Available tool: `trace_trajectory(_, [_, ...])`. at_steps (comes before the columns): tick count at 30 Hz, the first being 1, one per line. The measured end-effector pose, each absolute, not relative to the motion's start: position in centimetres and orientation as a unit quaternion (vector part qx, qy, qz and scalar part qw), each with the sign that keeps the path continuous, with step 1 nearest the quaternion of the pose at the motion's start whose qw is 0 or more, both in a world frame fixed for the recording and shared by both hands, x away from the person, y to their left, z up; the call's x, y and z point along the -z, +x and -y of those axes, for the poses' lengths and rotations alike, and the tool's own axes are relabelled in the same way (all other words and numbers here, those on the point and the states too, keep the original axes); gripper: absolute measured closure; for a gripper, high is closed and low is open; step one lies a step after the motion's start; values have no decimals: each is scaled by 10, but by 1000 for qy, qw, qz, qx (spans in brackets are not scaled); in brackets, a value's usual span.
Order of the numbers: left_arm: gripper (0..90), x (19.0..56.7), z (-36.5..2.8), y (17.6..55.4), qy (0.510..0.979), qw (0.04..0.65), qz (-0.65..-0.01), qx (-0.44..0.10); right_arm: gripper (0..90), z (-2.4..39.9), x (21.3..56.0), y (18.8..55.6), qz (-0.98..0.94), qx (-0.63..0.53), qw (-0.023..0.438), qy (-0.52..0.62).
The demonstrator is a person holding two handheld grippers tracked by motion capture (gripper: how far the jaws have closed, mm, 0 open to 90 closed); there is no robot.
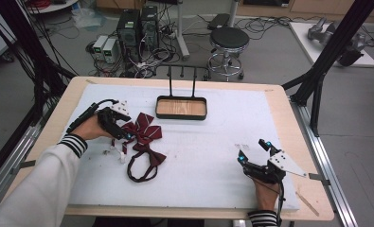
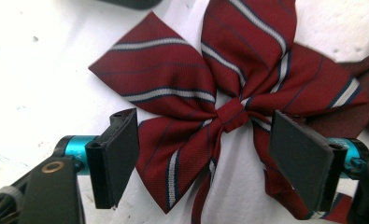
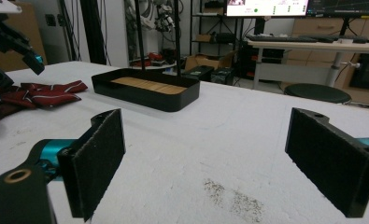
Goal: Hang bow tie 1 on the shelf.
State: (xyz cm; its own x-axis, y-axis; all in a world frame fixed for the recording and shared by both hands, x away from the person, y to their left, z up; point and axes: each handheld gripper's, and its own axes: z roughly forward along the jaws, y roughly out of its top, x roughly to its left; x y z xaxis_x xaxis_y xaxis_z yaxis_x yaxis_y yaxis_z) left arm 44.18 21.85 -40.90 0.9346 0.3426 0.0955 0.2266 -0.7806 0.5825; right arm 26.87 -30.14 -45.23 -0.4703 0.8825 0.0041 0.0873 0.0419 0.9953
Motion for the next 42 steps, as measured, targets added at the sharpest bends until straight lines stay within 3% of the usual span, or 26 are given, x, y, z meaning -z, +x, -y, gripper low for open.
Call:
trace_trajectory(9, [320, 416, -213, 445, 947, 274, -136, -98, 113, 301, 452, 269, -634, -577, 344, 383])
trace_trajectory(21, [492, 417, -208, 446, 954, 260, -121, -90, 113, 301, 452, 269, -634, -577, 344, 383])
trace_trajectory(25, [608, 415, -203, 447, 958, 249, -114, -84, 113, 301, 452, 269, -634, -577, 345, 382])
trace_trajectory(32, [676, 416, -203, 446, 960, 242, -128, -67, 113, 302, 452, 269, -634, -577, 345, 382])
trace_trajectory(39, [840, 414, -205, 446, 958, 239, -152, -54, 113, 302, 452, 269, -634, -577, 346, 381])
trace_trajectory(42, [843, 413, -204, 446, 959, 234, -150, -55, 113, 302, 452, 269, -634, -577, 346, 382])
